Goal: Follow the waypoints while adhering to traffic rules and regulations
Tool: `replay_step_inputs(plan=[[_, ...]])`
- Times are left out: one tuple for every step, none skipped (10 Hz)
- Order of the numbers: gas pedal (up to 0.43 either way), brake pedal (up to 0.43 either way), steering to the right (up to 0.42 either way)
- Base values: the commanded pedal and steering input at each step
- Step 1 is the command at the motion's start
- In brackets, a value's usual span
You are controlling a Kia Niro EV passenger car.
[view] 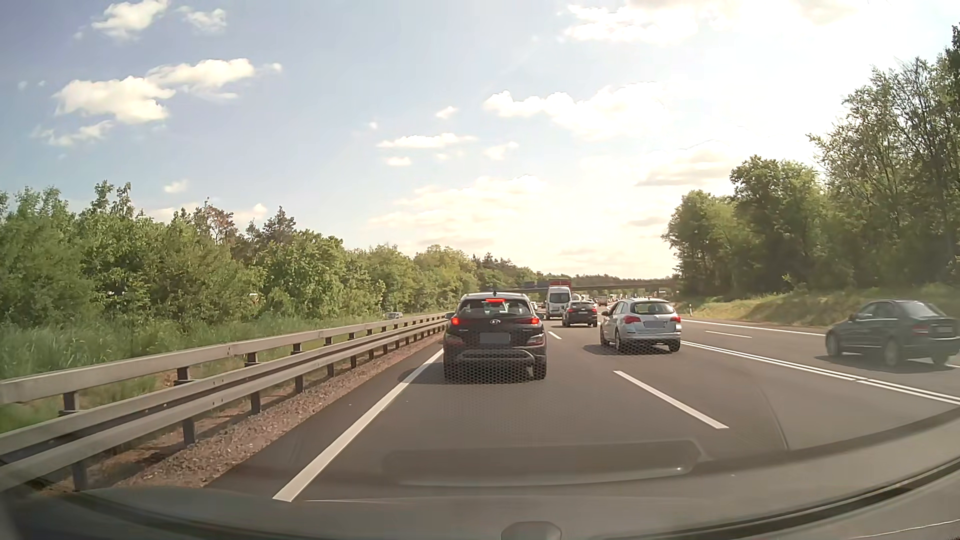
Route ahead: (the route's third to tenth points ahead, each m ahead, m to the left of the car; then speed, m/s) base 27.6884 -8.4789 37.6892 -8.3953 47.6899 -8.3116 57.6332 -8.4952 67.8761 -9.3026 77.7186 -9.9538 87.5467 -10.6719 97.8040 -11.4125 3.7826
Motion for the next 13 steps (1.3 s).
replay_step_inputs(plan=[[0.0, 0.0, 0.005], [0.0, 0.0, 0.005], [0.0, 0.0, 0.005], [0.0, 0.0, 0.005], [0.0, 0.0, 0.005], [0.0, 0.0, 0.005], [0.0, 0.0, 0.005], [0.0, 0.0, 0.003], [0.0, 0.006, 0.002], [0.0, 0.006, -0.001], [0.0, 0.0, -0.003], [0.0, 0.0, -0.004], [0.0, 0.0, -0.004]])
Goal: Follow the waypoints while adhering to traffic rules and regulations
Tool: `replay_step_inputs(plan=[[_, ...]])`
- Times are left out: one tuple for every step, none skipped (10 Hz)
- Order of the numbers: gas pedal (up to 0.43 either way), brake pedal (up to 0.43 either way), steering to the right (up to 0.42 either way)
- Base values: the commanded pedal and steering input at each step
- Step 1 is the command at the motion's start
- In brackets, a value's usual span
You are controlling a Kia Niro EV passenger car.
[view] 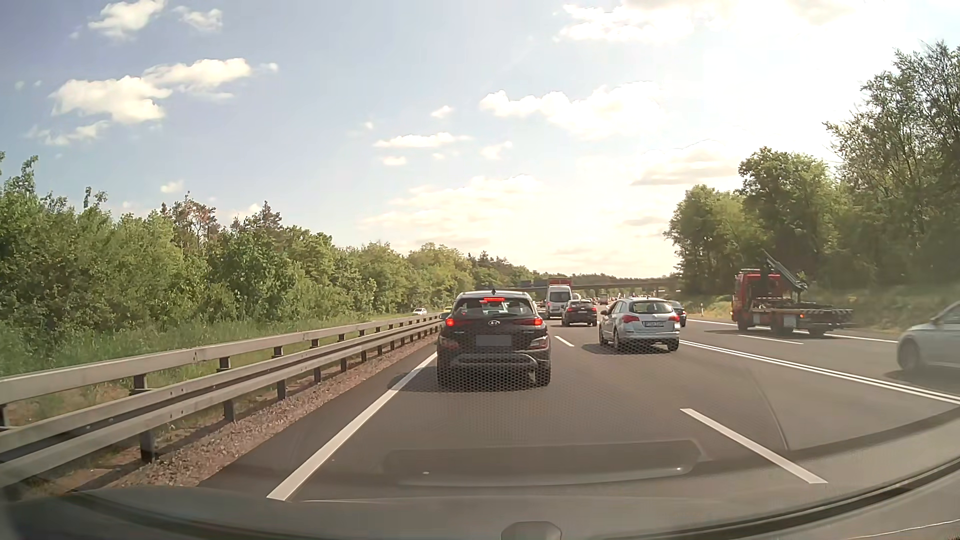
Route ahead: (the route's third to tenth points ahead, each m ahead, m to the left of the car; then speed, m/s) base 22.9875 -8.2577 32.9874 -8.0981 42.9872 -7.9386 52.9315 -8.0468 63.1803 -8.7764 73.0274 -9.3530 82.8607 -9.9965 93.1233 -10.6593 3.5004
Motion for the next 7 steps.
replay_step_inputs(plan=[[0.0, 0.0, -0.003], [0.0, 0.0, -0.001], [0.0, 0.0, 0.0], [0.0, 0.012, 0.0], [0.0, 0.024, 0.0], [0.0, 0.043, 0.001], [0.0, 0.067, 0.002]])
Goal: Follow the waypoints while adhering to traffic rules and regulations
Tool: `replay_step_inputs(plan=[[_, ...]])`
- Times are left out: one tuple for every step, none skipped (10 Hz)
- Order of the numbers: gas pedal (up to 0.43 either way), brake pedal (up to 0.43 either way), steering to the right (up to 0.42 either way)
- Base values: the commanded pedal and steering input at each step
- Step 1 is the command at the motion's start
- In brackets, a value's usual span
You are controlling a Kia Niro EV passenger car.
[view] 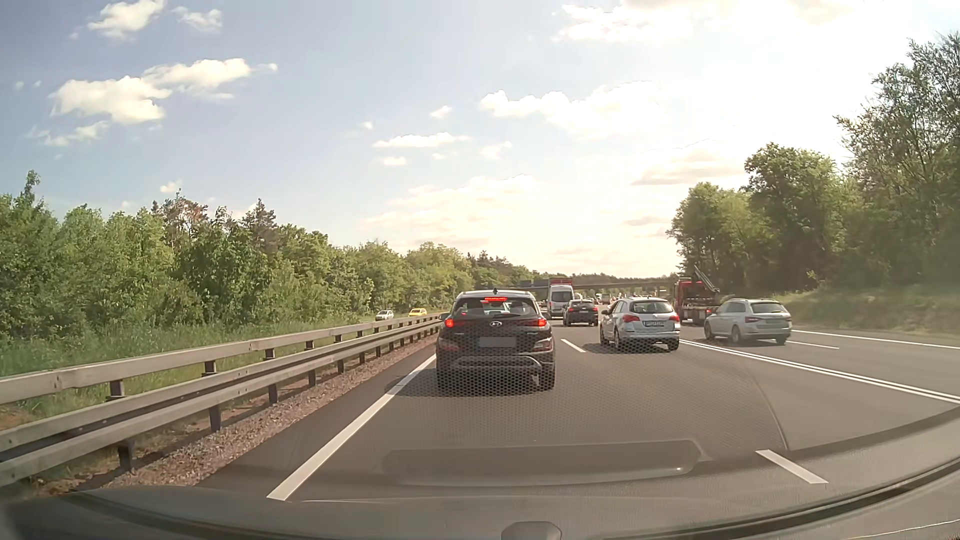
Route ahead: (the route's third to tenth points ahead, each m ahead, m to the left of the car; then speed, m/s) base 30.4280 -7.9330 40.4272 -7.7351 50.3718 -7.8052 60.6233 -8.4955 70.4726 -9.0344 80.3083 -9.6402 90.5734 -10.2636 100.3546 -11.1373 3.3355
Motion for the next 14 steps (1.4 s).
replay_step_inputs(plan=[[0.0, 0.085, 0.003], [0.0, 0.11, 0.003], [0.0, 0.122, 0.004], [0.0, 0.122, 0.003], [0.0, 0.122, 0.003], [0.0, 0.122, 0.003], [0.0, 0.122, 0.004], [0.0, 0.122, 0.003], [0.0, 0.128, 0.003], [0.0, 0.128, 0.003], [0.0, 0.122, 0.003], [0.0, 0.116, 0.003], [0.0, 0.11, 0.004], [0.0, 0.098, 0.004]])
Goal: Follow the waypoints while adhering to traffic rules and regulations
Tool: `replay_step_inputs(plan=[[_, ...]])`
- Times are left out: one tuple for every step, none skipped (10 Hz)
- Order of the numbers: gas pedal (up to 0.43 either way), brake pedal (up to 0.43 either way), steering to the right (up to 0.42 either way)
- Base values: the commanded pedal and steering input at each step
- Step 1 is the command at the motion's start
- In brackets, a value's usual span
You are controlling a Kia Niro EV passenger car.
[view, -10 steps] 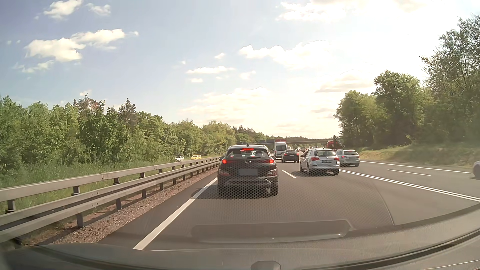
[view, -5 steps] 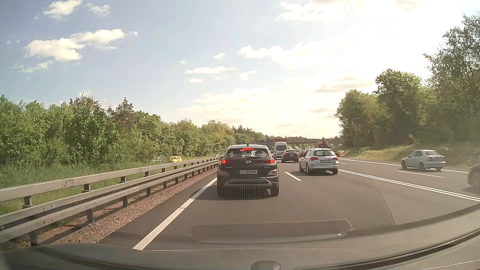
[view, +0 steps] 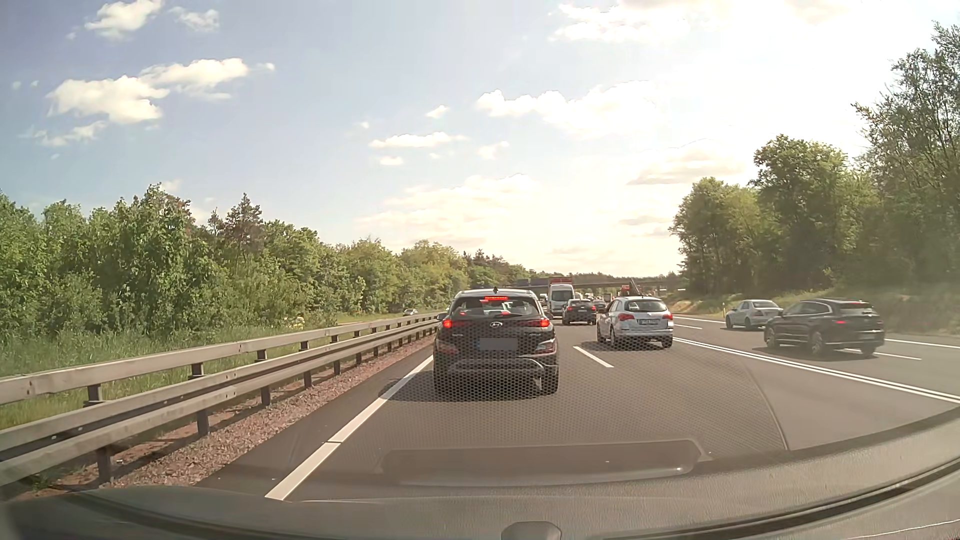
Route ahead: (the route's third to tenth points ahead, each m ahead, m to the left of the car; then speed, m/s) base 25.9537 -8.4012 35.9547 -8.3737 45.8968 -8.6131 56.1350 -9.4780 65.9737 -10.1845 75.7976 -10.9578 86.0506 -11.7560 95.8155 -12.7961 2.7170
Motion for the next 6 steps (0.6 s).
replay_step_inputs(plan=[[0.0, 0.079, 0.003], [0.0, 0.043, 0.004], [0.0, 0.012, 0.006], [0.0, 0.0, 0.007], [0.0, 0.0, 0.007], [0.0, 0.0, 0.008]])
